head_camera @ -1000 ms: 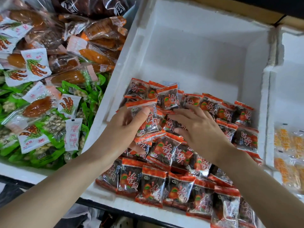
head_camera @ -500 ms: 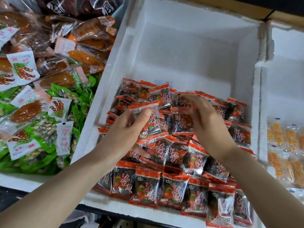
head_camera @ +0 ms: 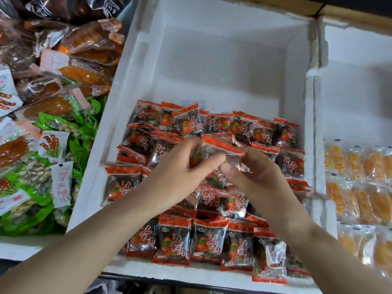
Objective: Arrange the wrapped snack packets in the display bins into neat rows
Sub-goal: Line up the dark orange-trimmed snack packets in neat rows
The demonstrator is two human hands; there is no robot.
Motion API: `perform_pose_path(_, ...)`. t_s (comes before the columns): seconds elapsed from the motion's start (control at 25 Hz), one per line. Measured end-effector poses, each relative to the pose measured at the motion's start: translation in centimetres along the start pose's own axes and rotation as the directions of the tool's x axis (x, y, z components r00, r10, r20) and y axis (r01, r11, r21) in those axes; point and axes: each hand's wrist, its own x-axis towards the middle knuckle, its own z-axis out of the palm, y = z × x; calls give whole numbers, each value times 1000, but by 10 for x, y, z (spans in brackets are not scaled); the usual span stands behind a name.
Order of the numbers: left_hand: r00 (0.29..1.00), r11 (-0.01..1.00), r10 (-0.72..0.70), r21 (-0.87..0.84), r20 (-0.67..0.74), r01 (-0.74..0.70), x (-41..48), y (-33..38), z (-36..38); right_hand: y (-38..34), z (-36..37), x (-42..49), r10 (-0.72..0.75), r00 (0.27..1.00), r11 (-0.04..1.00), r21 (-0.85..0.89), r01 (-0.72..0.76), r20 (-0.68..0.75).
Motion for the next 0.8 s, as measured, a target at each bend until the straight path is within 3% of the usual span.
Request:
perform_pose_path(0.16, 999, 982, 4, -189, -33, -10, 4, 2, 1, 3, -21, 0, 120, 986, 933, 353, -74, -111)
perform_pose_path(0.28, 987, 971, 34, -230, -156, -70, 4, -13, -8, 9, -35, 1, 207, 951, 914, 392, -103, -231)
perform_pose_path(0.36, 967, 987, 59, -133, -247, -94, 7, -23, -21, 8, -38, 8, 235, 950, 904, 404, -136, -205)
perform_pose_path(0.48, 917, 994, 82, -30, -391, -101, 20, -26, -47, 1, -34, 33, 195, 971, 943, 300, -147, -136)
perform_pose_path(0.6, 875, 995, 83, -3, -476, -96, 47, -29, -76, -7, -30, 76, 77, 967, 990, 134, -46, -243)
perform_pose_path(0.68, 869, 994, 108, 75, -483, -82, 66, -31, -90, -14, -23, 101, 13, 957, 1000, 28, -5, -289)
perform_pose_path(0.8, 878, 976, 142, 214, -457, -46, 87, -30, -104, -19, -3, 129, -104, 970, 985, -155, 71, -220)
